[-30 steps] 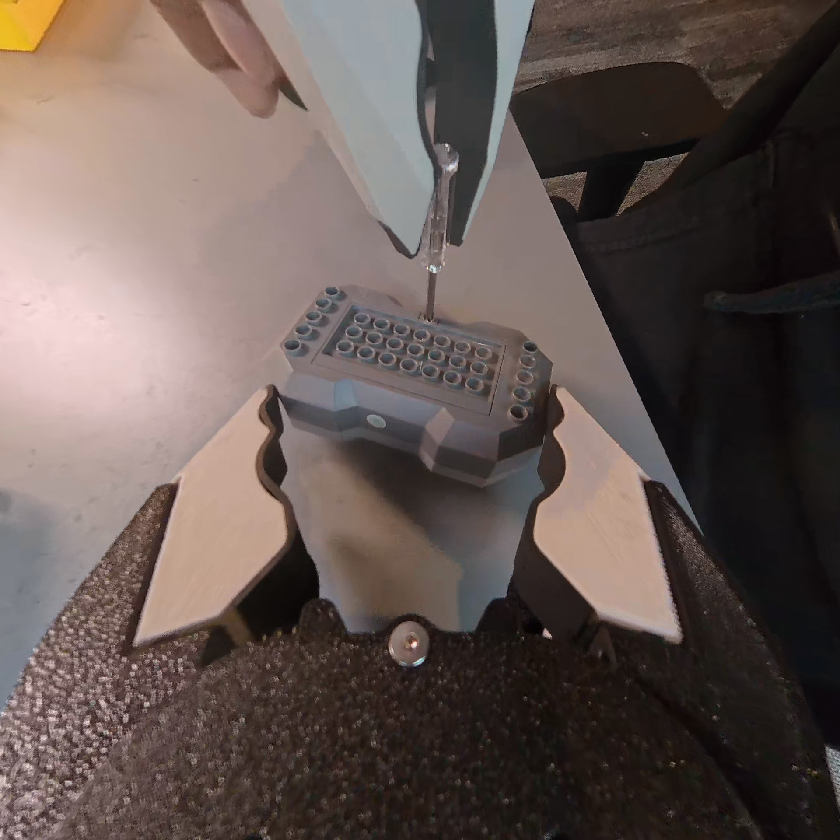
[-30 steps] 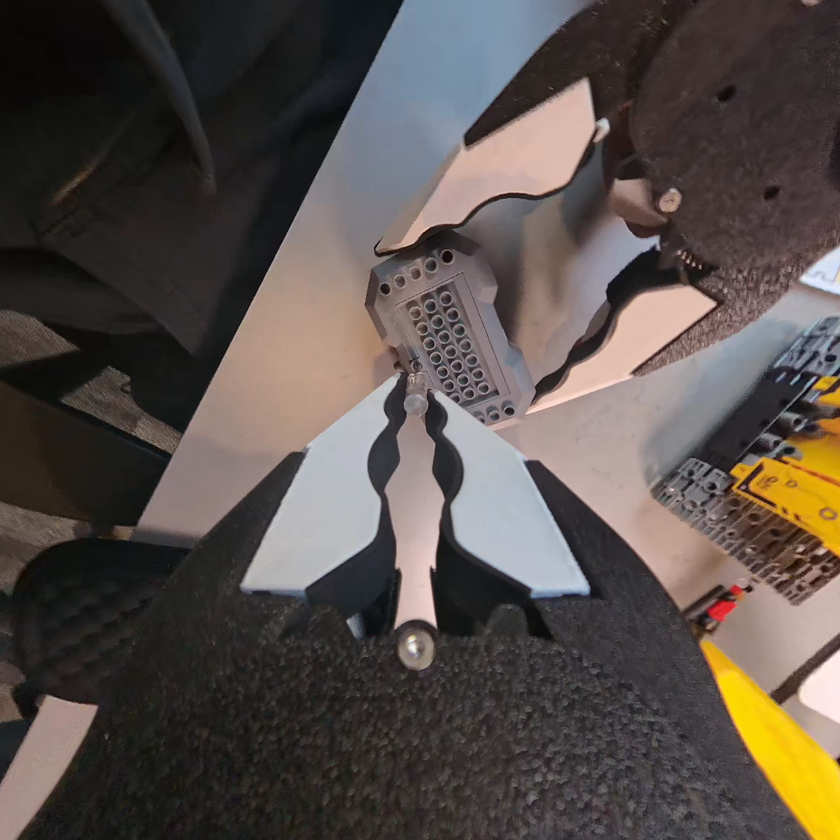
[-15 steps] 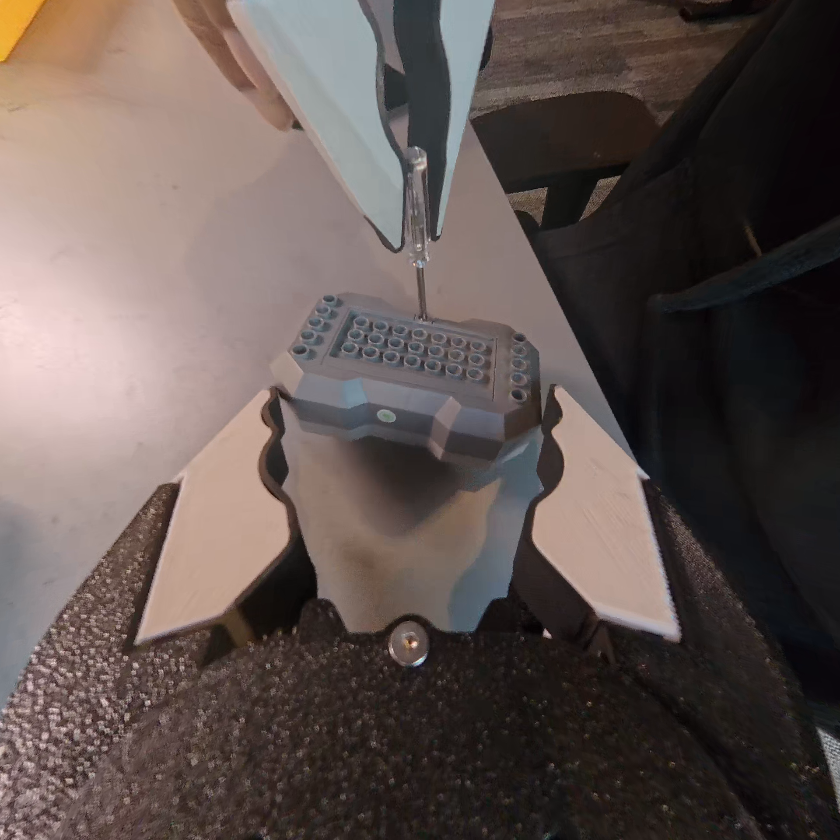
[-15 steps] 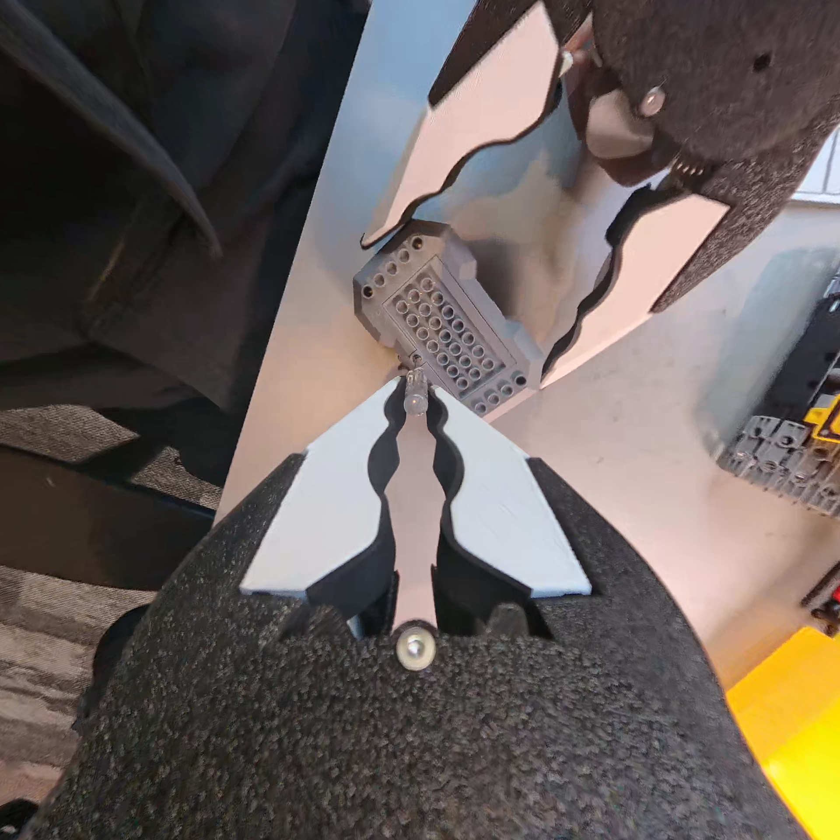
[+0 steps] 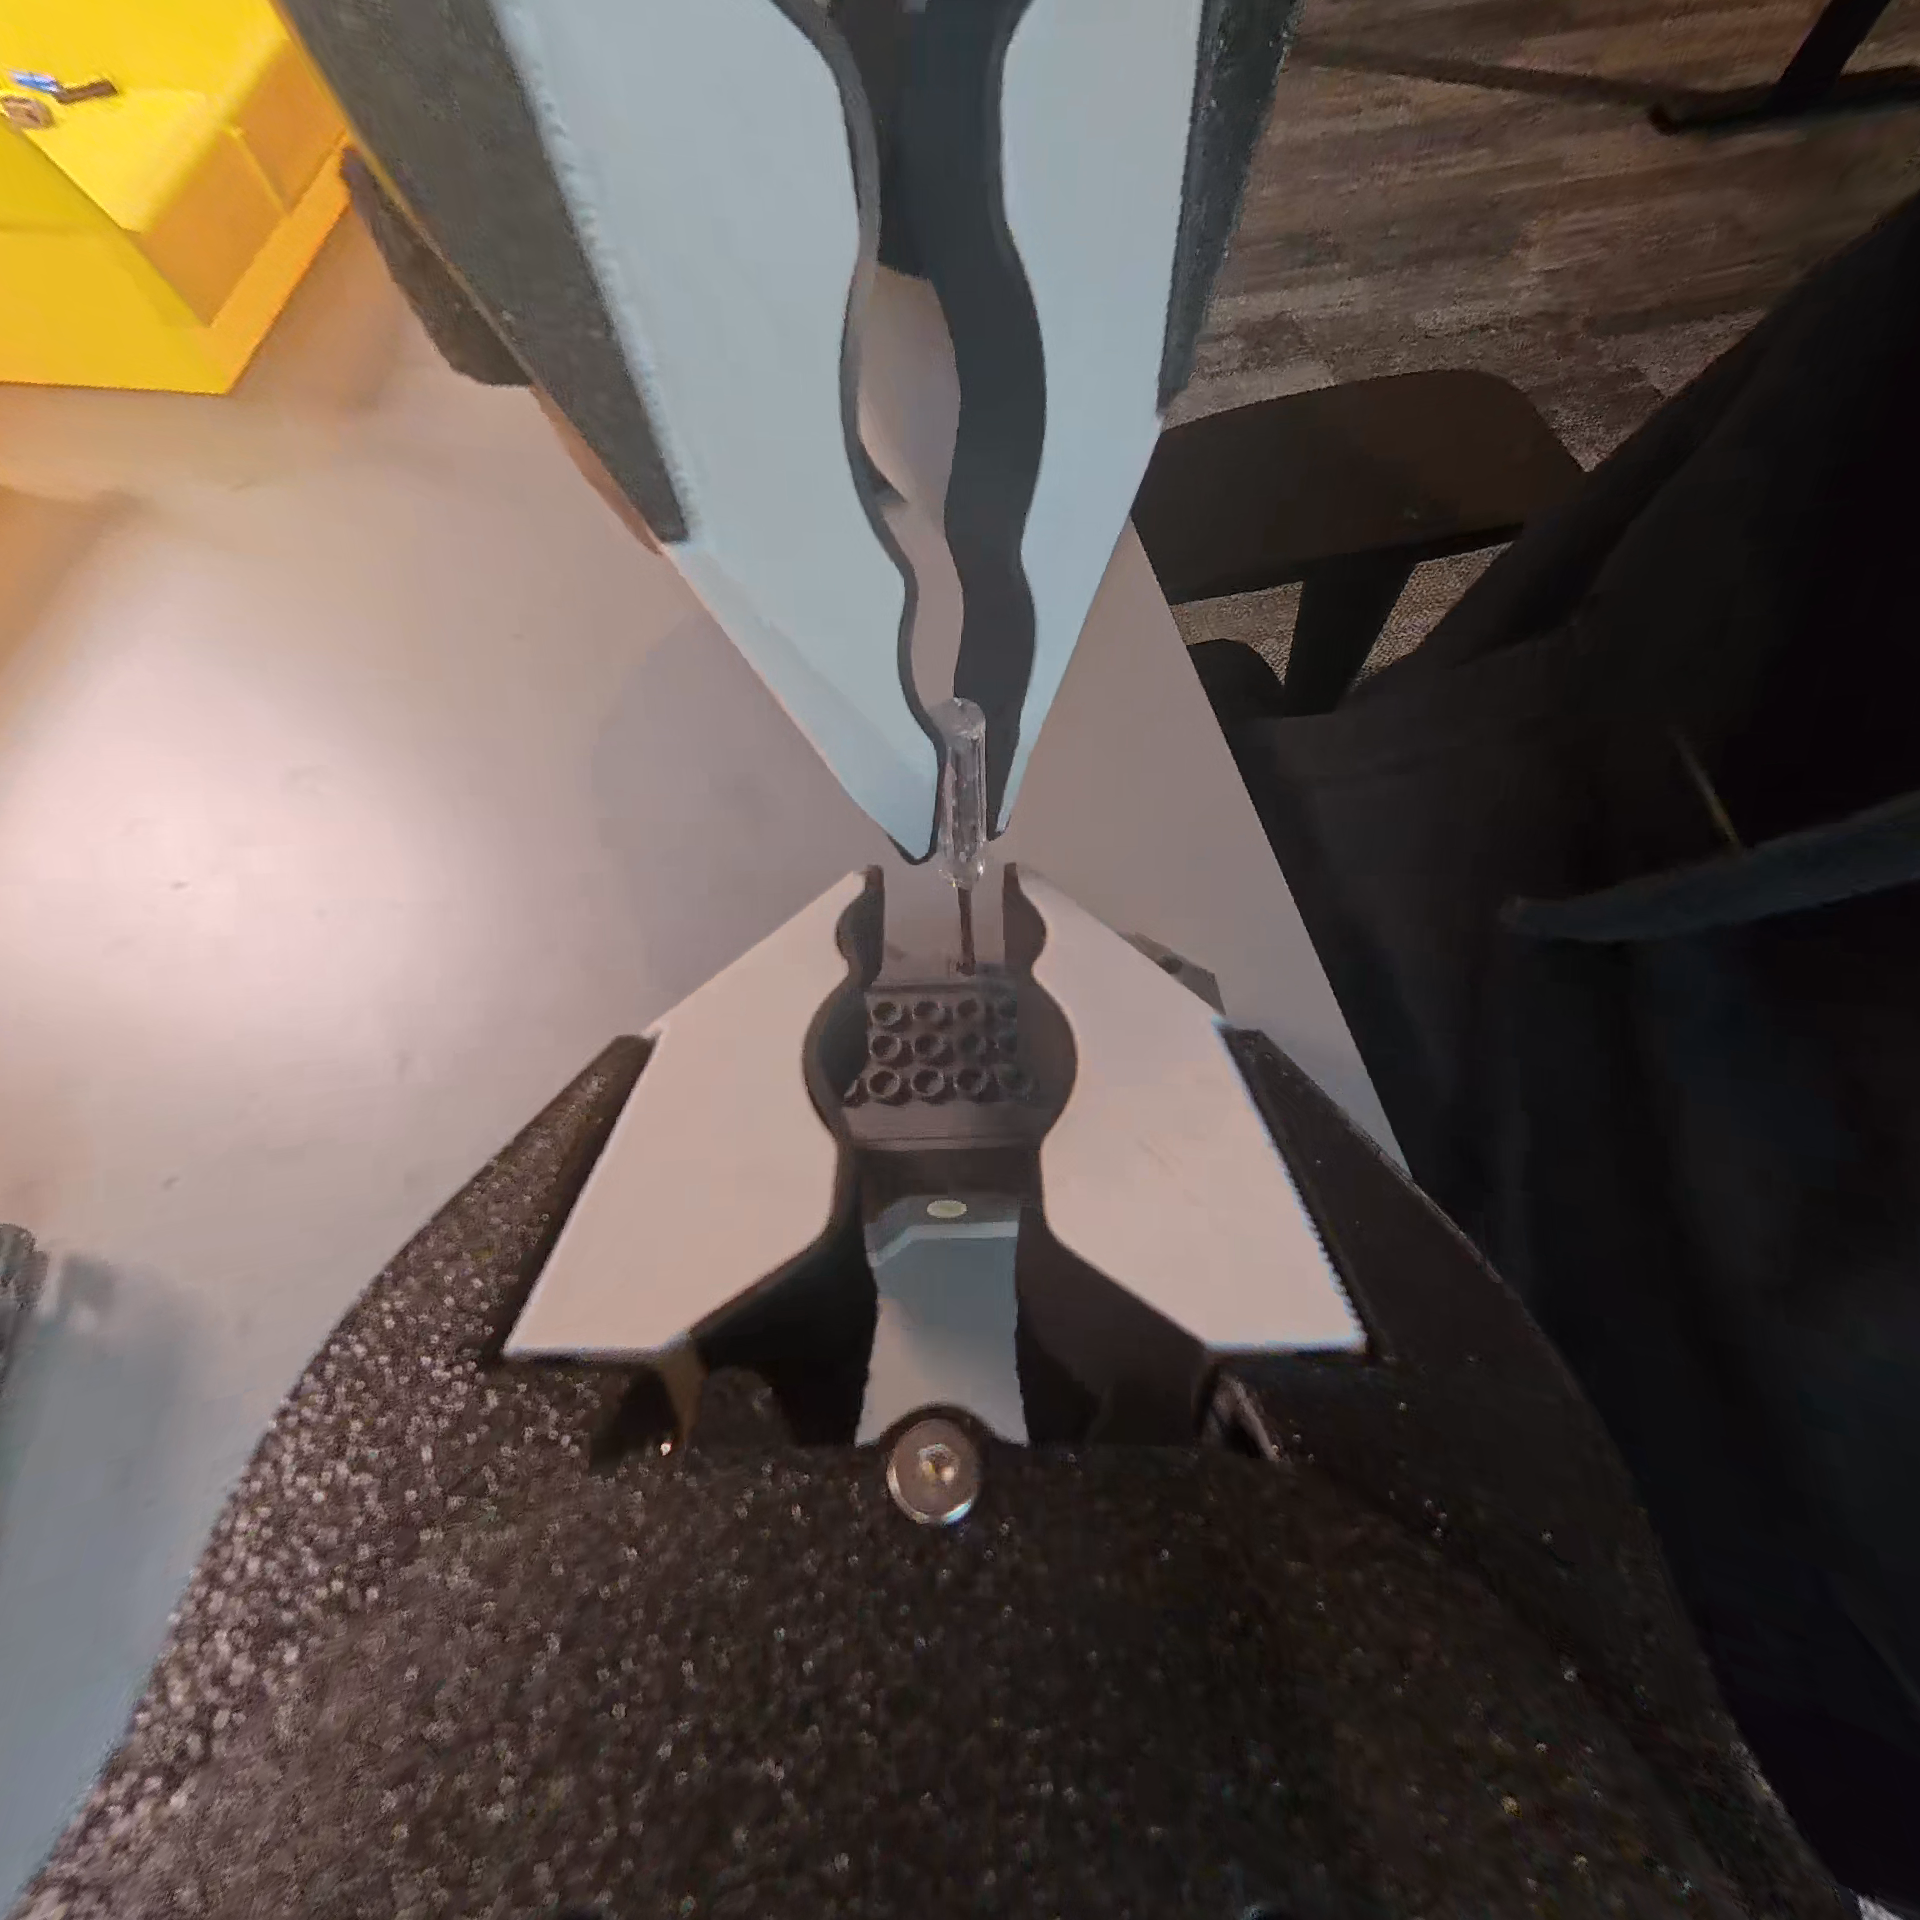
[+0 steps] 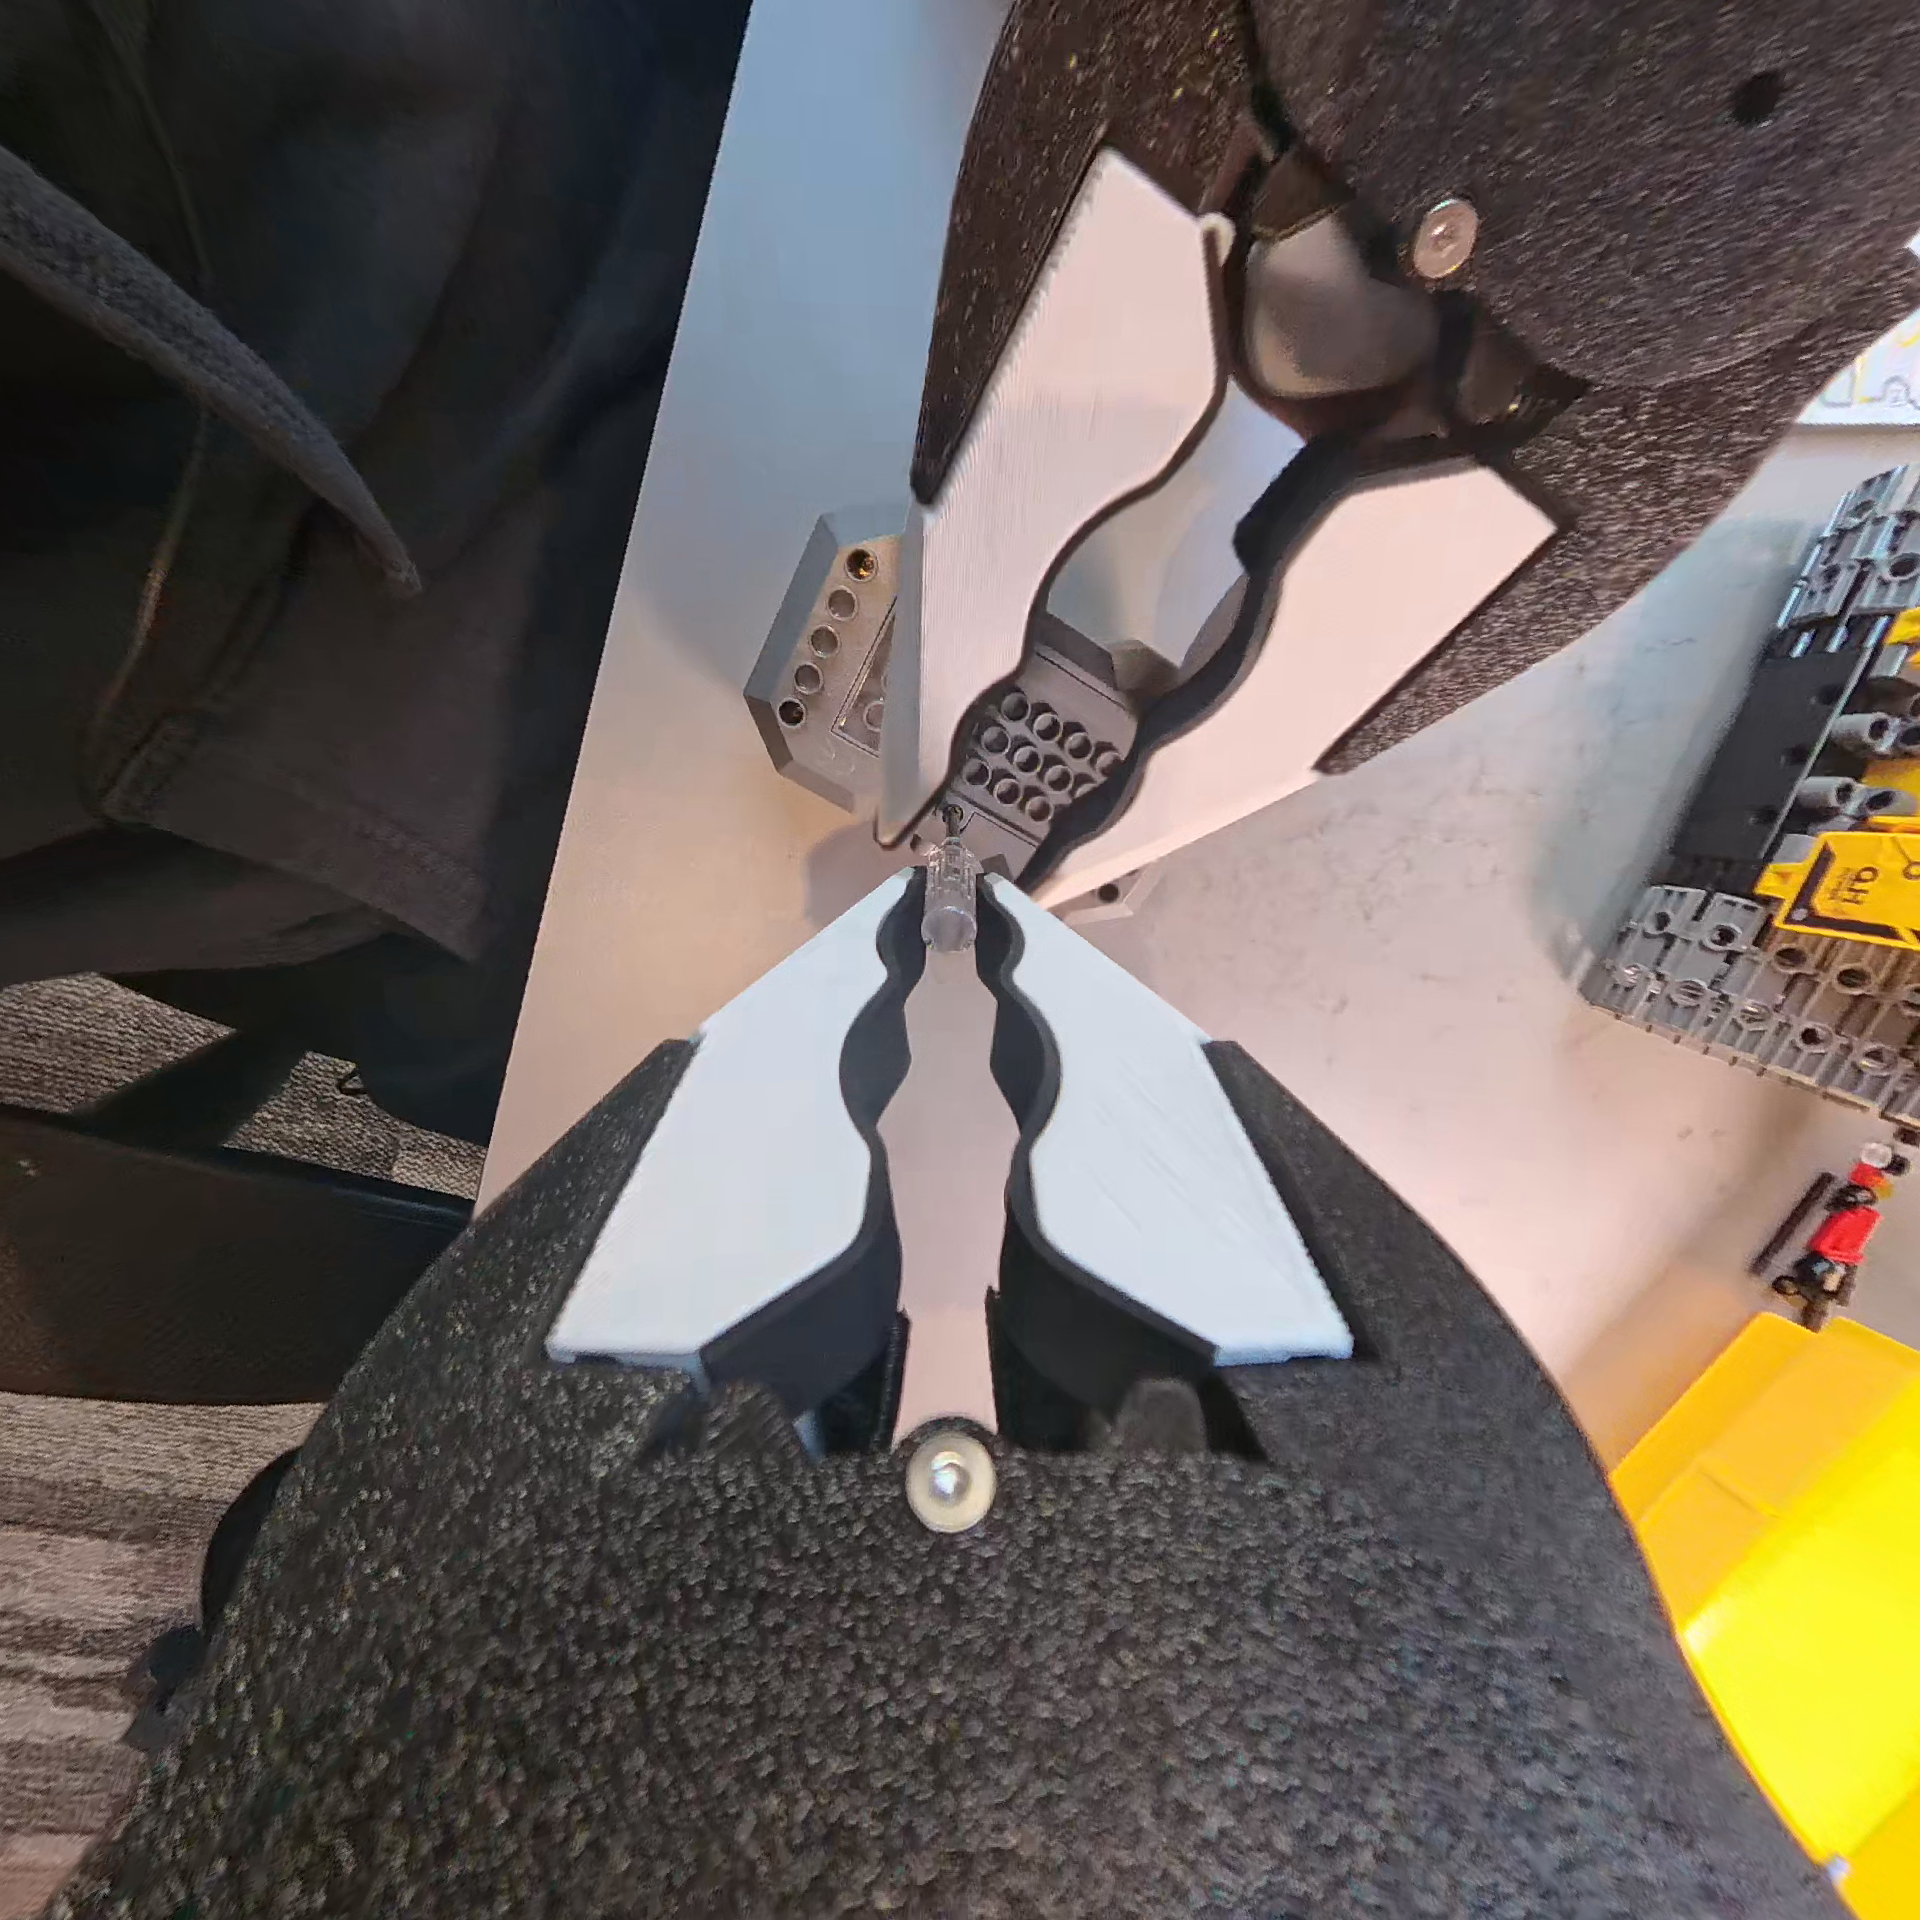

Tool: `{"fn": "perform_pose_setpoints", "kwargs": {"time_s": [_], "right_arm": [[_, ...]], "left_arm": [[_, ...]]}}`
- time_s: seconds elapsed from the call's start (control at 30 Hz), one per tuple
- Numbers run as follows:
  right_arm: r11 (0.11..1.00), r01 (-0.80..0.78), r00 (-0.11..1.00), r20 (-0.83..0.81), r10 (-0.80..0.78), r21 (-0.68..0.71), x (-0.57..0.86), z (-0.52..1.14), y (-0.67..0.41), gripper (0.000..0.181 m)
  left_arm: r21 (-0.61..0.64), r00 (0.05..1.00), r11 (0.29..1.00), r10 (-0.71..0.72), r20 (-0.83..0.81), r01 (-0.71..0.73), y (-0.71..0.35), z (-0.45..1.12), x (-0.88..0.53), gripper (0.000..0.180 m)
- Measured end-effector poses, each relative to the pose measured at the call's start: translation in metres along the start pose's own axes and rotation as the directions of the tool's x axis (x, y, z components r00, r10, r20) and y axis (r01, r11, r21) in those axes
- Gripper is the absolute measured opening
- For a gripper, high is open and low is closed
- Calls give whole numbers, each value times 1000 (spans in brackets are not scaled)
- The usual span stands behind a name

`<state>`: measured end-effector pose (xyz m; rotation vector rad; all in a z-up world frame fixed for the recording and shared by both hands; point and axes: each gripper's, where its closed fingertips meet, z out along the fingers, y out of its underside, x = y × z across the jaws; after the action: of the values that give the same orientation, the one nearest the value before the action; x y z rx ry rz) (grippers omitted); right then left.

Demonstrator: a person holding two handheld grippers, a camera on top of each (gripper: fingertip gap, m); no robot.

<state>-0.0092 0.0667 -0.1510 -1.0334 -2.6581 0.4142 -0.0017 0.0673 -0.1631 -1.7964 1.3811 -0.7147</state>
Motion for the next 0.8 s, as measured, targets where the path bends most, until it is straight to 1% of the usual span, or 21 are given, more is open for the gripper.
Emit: {"fn": "perform_pose_setpoints", "kwargs": {"time_s": [0.07, 0.3, 0.33, 0.37, 0.43, 0.57, 0.63, 0.8], "right_arm": [[1000, -15, 1000, -10, 15, 1, 1, 0, 1, 8], [998, -61, 998, -19, 62, 18, 0, 0, 1, 9], [998, -57, 998, -22, 58, 21, -1, 0, 0, 10], [999, -44, 999, -19, 45, 23, -3, -1, 0, 14], [1000, 10, 999, -37, -9, 27, -4, -2, 0, 18], [980, 196, 976, -99, -194, 12, -3, -5, -5, 18], [962, 274, 956, -103, -274, -14, -3, -6, -5, 18], [900, 429, 897, -77, -434, -78, -1, -5, -4, 9]], "left_arm": [[11, 1000, 1000, 2, -6, -2, -1, 0, 2, 6], [29, 998, 998, 47, 32, -48, 0, 0, 1, 5], [32, 998, 998, 48, 34, -49, 0, 0, 1, 5], [34, 998, 998, 51, 34, -52, -1, 0, 1, 4], [38, 998, 997, 59, 31, -60, 0, 0, 1, 4], [41, 997, 996, 73, 24, -74, 0, -1, 2, 4], [44, 997, 996, 77, 23, -78, 0, -1, 2, 4], [42, 996, 995, 87, 20, -87, 0, -1, 3, 4]]}}
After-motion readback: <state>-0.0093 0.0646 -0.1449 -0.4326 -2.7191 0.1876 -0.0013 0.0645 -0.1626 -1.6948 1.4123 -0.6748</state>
